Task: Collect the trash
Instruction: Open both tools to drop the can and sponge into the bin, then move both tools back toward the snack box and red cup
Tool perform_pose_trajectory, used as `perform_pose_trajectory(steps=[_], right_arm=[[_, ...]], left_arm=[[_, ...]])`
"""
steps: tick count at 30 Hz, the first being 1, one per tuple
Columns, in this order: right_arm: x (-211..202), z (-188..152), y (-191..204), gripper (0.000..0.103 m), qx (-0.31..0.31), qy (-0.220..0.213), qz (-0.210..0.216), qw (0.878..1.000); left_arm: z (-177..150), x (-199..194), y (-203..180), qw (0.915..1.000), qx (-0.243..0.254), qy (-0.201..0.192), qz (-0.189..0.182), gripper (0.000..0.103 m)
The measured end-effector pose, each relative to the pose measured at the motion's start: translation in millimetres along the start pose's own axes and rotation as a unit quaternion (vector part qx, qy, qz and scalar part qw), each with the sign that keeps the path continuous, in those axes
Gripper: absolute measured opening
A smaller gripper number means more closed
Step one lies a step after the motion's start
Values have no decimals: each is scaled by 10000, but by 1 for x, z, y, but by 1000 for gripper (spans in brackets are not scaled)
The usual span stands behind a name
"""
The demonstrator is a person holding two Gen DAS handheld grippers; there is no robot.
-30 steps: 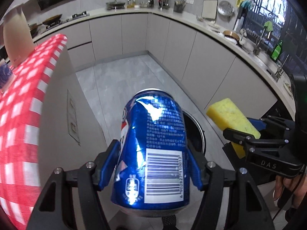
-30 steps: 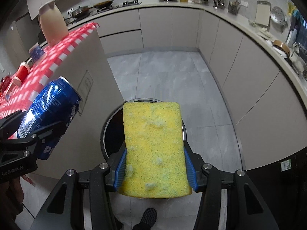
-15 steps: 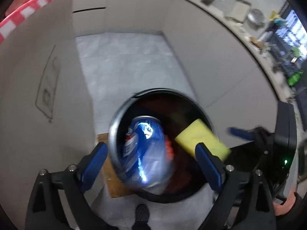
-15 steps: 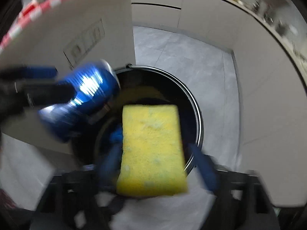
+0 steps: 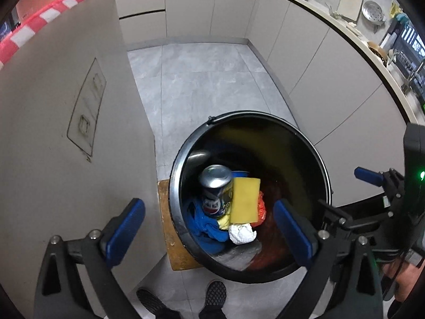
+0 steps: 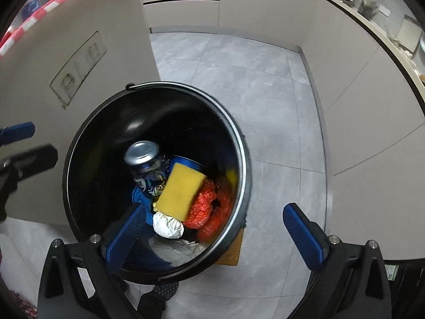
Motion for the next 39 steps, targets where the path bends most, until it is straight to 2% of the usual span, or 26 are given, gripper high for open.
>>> perform_pose_trajectory(steps=[3,10,19,25,31,39], right_arm=[[-7,-1,-6,103,109,-16,-23,9999],[-38,0,-20,103,383,-145,-242,9989],[-91,-1,-30,103,877,-578,-129,9944],[-122,7,-15,103,901,-746,82,9931],[-154,19,1,103,731,-991,-203,9922],[-200,36,14,103,837,-1430,-282,9858]], left_arm=[[3,-6,-3,9999,70,-68,36,103],[6,-33,-14,9989,323,-317,86,103],[14,-86,-19,9967,422,-700,10,103],[21,-116,-14,9947,387,-952,-18,103],[28,-146,-3,9921,304,-1217,-36,103],[31,-181,28,9873,261,-1565,-19,103]])
Point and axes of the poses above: each gripper's, at about its wrist camera, not at the fingertips, and x roughly the way its jaws point, y to its left, z to its top, the point moved 6 cm from there along x, roughly the way its jaws point, and after that the axes turned 6 degrees about -x, right-handed, at the moved point
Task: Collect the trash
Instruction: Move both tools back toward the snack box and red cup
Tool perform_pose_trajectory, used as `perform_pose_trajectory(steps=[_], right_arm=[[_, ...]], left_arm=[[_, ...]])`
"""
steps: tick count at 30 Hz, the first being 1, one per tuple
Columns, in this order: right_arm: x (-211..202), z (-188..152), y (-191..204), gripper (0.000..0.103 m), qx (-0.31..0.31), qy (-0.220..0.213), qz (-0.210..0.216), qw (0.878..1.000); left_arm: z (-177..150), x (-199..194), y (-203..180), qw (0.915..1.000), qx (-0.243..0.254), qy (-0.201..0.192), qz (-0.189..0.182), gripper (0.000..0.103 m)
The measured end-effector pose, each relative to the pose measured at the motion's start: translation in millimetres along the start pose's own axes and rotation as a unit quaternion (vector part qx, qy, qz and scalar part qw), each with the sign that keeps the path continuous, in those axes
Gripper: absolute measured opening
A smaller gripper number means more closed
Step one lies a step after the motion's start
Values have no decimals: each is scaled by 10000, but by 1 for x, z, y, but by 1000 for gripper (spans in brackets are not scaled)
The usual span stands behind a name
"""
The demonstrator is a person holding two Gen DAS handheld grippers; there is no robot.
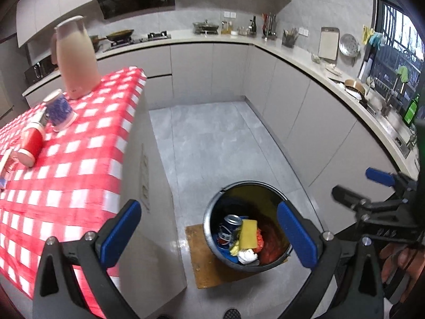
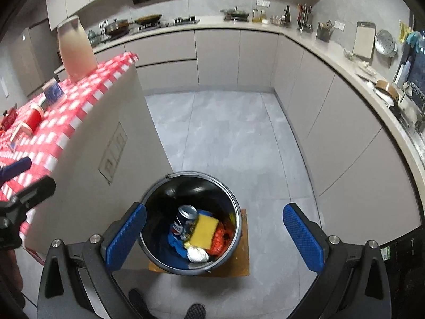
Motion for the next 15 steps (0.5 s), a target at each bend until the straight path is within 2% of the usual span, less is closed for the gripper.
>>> perform_pose_trajectory(steps=[8,15], right_arm=[[-40,29,51,103,-109,-475,1,9988],[-50,42,108,103,-328,-561,161,9978]], left_arm=[[3,-23,52,9995,-235,-224,9,103],[4,-50,109,9976,-480,-442,212,103]])
Point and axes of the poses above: each gripper's, at about its wrist camera, not at the fingertips, and x roughly the way its jaws point, y to its left, z to its top, the point moved 6 cm from there along x, roughly the way its jaws point, and after that the axes turned 6 degrees about -x, right-handed, at the moved point
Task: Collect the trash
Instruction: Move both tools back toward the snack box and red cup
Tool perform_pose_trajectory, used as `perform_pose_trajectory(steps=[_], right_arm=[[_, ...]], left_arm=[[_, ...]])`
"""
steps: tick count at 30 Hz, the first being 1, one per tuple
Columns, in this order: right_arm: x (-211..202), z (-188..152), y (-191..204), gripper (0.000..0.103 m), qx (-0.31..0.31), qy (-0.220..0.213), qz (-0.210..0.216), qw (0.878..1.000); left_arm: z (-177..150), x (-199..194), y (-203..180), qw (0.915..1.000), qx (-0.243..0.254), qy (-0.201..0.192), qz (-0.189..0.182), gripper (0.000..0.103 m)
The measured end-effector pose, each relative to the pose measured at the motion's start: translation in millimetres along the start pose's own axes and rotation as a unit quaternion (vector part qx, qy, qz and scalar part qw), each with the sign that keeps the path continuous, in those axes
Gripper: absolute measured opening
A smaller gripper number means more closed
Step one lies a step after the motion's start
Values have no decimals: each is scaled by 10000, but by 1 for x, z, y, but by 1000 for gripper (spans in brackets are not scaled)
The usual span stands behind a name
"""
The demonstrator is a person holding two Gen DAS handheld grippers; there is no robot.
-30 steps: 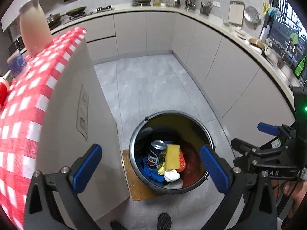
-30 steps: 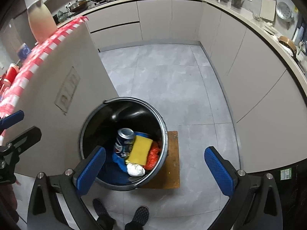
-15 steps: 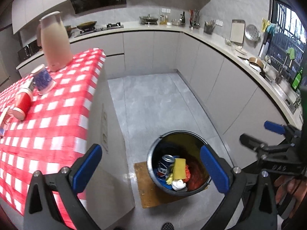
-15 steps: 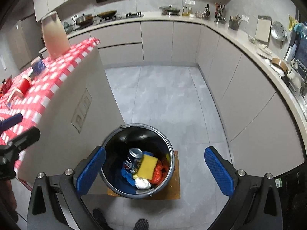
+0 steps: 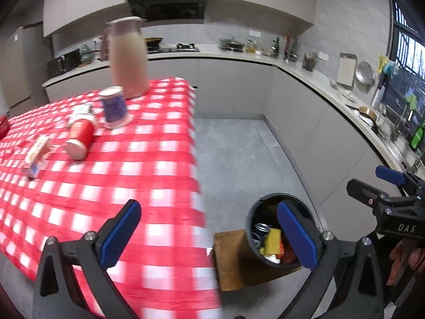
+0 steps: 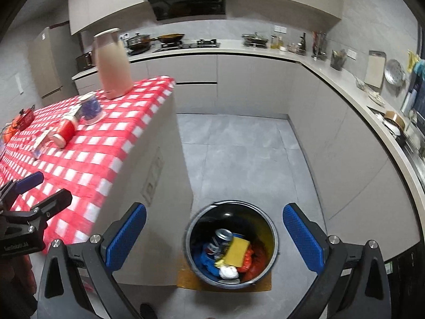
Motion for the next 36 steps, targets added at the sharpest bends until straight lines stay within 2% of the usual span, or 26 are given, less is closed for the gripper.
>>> perform_pose_trajectory(steps=[7,13,19,26,30,36], right_arm=[[4,25,67,103,-210,-77,319,9992],[17,45,131,103,-394,-87,580,9975],[31,66,190,103,-549,-163,756,9955],[55,92,254,103,-681,-202,934,9931],[71,108,285,103,-694,-208,963,9927],[100,125,320,103,-713,-104,960,9928]], left_arm=[[8,-18,76,9985,-284,-170,431,103],[13,-26,144,9954,-652,-296,635,103],[21,-26,207,9923,-793,-392,866,103],[35,-13,271,9895,-819,-414,1118,103],[47,1,301,9891,-843,-406,1136,101],[61,30,325,9915,-729,-261,1048,93]])
Point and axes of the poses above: each gripper's, at about its wrist camera, not at the fingertips, and x roughly the way its jaws point, y to its left, z to its top, the point moved 6 cm from there along x, roughly the way its jaws point, and after that the axes turned 6 degrees about -x, right-handed, at the moved point
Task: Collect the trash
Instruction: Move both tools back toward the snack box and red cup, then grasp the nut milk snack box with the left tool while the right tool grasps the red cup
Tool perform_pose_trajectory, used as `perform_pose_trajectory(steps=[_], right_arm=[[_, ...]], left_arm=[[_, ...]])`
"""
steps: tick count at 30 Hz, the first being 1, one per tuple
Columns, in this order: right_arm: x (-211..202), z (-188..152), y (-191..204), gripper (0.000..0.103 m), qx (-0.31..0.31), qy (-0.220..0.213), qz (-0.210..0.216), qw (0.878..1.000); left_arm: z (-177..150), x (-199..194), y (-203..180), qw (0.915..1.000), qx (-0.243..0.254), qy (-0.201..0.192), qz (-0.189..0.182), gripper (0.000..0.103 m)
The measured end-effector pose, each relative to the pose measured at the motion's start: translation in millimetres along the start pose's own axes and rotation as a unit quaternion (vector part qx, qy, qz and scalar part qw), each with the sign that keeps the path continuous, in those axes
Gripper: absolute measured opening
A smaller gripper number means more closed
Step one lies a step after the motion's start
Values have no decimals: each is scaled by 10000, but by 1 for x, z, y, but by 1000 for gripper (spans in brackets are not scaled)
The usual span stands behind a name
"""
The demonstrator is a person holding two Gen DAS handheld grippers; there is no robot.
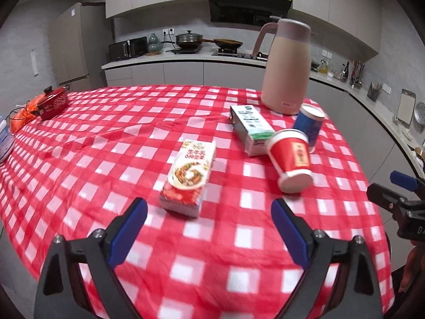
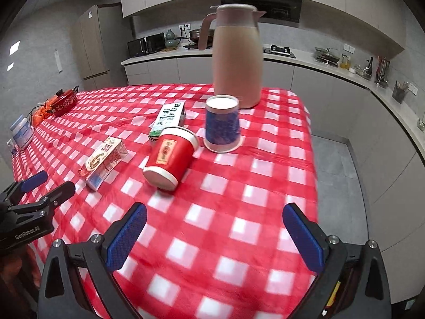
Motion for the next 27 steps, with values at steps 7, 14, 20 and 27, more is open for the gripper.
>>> perform_pose_trajectory(steps=[7,14,20,27], right_arm=[[41,16,21,95,33,182,66,9998],[90,39,40,92,97,338,213,9992],[131,46,50,85,73,584,213,9980],[148,46,53,66,199,704,318,9968]], left_arm=[[10,46,17,9996,85,246,-61,86],[13,88,25,9982,33,576,-138,78],[16,109,28,9970,-111,743,-167,71],[23,115,27,9969,-149,734,-237,53]])
Point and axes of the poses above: each gripper's, at about its wrist camera, not at the fingertips, and x roughly the way its jaws point, y to its left, z to its top, the point moved 6 cm from there along x, roughly the way its jaws point, and after that the axes turned 6 degrees about -x, right-handed, at the moved point
